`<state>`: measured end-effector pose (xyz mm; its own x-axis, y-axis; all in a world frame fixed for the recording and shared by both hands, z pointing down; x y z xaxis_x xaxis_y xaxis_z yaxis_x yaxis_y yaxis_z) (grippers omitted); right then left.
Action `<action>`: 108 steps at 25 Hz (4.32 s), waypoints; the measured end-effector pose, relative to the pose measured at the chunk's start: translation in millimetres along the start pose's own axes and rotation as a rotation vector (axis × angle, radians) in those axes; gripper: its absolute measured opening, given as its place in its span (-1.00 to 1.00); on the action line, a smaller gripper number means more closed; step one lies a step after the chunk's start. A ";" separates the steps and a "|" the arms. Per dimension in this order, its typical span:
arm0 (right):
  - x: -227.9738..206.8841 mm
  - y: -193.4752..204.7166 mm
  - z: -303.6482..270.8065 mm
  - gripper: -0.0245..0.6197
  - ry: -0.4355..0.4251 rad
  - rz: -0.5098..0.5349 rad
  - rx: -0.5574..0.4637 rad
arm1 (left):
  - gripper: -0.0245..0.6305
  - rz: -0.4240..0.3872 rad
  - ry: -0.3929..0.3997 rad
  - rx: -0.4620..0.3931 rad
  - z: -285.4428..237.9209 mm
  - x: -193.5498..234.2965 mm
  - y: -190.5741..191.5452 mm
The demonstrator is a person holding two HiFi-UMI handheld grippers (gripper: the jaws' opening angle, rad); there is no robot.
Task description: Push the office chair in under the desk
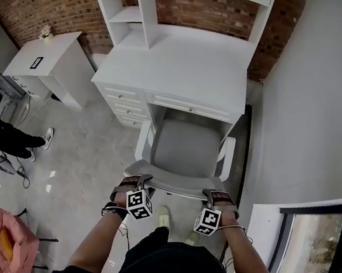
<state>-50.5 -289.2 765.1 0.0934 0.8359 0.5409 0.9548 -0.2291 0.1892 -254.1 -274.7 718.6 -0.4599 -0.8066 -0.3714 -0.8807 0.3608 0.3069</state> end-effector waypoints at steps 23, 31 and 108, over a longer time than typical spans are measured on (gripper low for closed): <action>-67.6 -2.2 -48.4 -0.75 0.006 -0.020 0.032 | -0.39 -0.016 0.013 -0.013 -35.9 74.6 -11.1; -81.8 -4.7 -61.3 -0.74 0.014 -0.029 0.041 | -0.39 -0.021 0.021 -0.009 -45.2 93.9 -11.4; -268.3 15.7 286.7 -0.90 0.419 -1.137 -0.765 | -0.89 0.910 -0.119 -0.959 272.6 145.8 -190.1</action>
<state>20.4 -374.2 387.9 -0.8218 0.5691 -0.0287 0.0571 0.1324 0.9895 -184.7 -333.2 367.2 -0.8895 -0.3911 0.2362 0.1509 0.2364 0.9599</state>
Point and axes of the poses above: the fingertips, and each gripper's own axes: z backward along the fingers, x to its left, y out of its underside, the point moved 3 cm from there along z, backward along the fingers, and after that the axes turned 2 degrees about x, right-handed, at the moved point
